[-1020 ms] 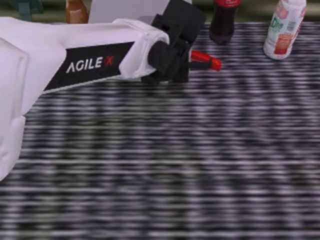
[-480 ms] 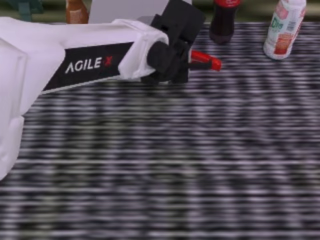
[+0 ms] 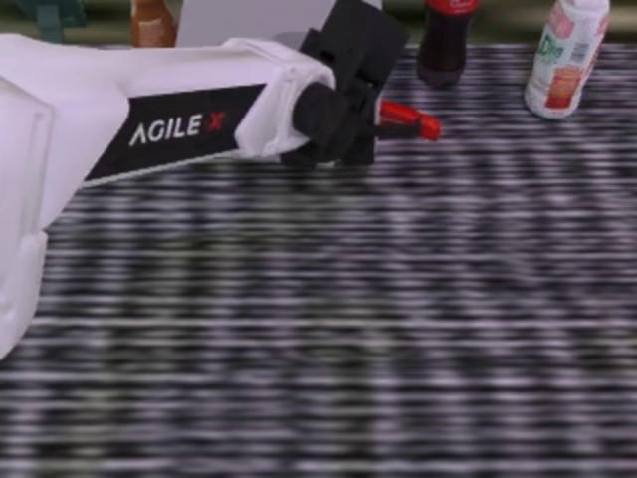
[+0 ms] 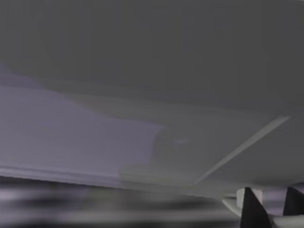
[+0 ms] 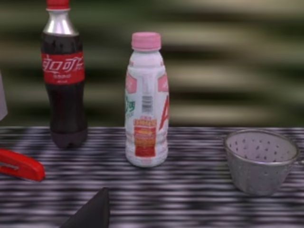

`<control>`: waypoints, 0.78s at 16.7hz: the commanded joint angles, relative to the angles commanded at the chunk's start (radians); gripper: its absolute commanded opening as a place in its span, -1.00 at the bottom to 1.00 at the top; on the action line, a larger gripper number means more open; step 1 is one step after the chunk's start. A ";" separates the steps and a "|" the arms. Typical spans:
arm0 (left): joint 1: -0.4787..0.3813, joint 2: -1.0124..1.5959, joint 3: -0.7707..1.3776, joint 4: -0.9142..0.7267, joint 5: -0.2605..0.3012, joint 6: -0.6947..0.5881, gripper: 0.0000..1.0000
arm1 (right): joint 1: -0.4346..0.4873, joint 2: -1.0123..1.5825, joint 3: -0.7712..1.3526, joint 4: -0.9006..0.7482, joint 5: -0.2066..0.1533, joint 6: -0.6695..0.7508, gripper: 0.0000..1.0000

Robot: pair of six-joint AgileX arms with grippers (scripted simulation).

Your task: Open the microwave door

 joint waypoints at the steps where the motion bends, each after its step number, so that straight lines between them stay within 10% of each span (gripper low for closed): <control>1: 0.000 0.000 0.000 0.000 0.000 0.000 -1.00 | 0.000 0.000 0.000 0.000 0.000 0.000 1.00; 13: -0.001 -0.021 -0.033 0.023 0.020 0.024 -1.00 | 0.000 0.000 0.000 0.000 0.000 0.000 1.00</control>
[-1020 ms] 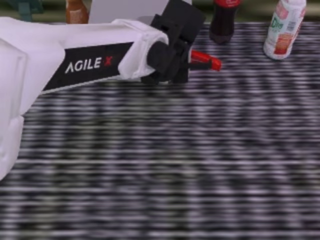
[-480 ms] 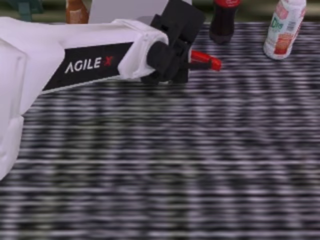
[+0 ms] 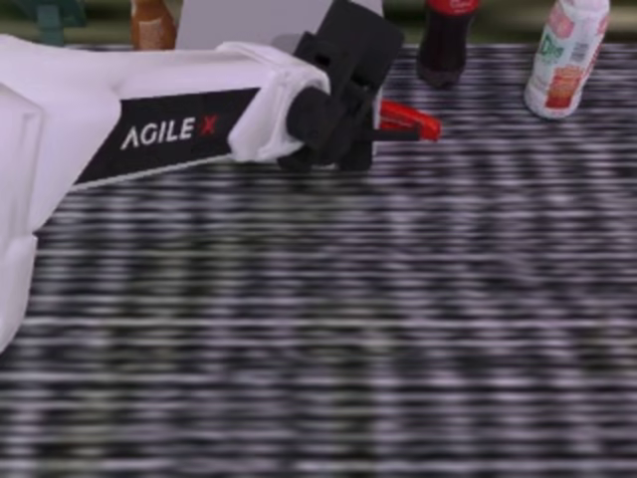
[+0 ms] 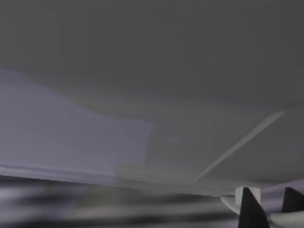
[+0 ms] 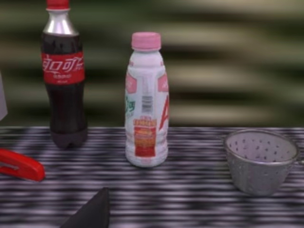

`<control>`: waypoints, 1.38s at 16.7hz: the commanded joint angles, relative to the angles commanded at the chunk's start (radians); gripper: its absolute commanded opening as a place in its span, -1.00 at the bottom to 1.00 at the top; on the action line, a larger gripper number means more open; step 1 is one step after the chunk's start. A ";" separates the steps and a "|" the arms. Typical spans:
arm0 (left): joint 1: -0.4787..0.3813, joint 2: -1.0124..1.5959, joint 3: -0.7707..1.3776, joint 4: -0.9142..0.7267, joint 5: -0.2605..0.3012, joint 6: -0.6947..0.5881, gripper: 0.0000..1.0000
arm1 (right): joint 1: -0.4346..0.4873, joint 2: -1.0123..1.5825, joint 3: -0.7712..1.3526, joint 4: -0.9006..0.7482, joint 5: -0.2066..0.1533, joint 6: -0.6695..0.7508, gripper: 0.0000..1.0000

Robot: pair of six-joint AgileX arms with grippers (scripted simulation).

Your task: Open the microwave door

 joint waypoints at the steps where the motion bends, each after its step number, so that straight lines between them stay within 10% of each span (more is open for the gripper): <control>1: 0.003 -0.012 -0.012 0.012 0.006 0.010 -1.00 | 0.000 0.000 0.000 0.000 0.000 0.000 1.00; 23: 0.008 -0.026 -0.042 0.026 0.018 0.032 -1.00 | 0.000 0.000 0.000 0.000 0.000 0.000 1.00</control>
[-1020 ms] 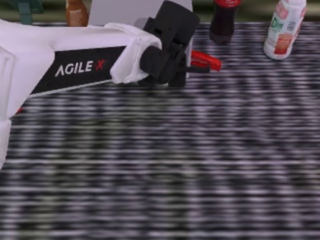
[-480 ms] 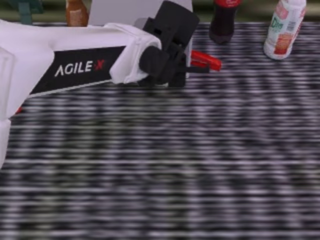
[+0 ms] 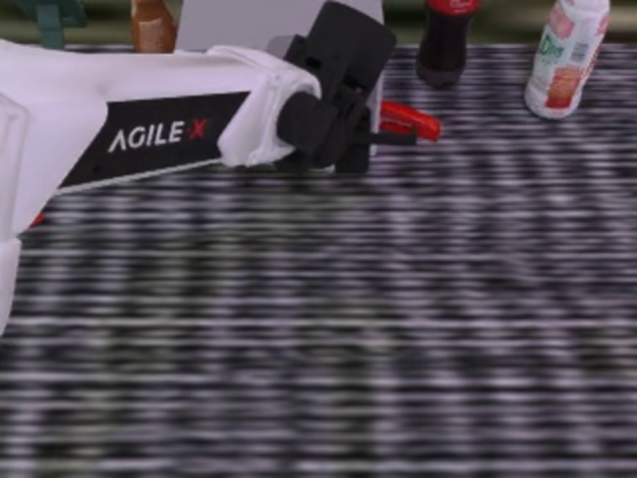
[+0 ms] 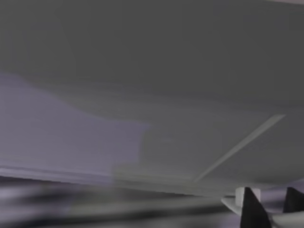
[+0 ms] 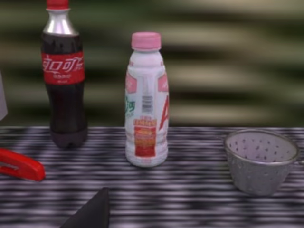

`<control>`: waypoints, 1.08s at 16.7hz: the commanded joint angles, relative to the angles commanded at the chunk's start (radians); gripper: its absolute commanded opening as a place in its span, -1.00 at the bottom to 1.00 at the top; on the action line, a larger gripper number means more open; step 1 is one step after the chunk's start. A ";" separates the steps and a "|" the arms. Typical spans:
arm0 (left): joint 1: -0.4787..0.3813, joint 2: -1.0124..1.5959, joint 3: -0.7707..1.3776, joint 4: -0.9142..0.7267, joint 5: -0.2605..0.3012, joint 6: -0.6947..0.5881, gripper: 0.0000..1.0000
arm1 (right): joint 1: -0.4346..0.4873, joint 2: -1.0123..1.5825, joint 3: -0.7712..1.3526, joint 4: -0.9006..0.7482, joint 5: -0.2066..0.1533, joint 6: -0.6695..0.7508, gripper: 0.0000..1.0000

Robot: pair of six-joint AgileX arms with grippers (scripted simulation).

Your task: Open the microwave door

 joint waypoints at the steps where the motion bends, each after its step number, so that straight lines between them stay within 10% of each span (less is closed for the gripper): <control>1: 0.000 0.000 0.000 0.000 0.000 0.000 -1.00 | 0.000 0.000 0.000 0.000 0.000 0.000 1.00; 18: 0.008 -0.040 -0.064 0.040 0.037 0.051 -1.00 | 0.000 0.000 0.000 0.000 0.000 0.000 1.00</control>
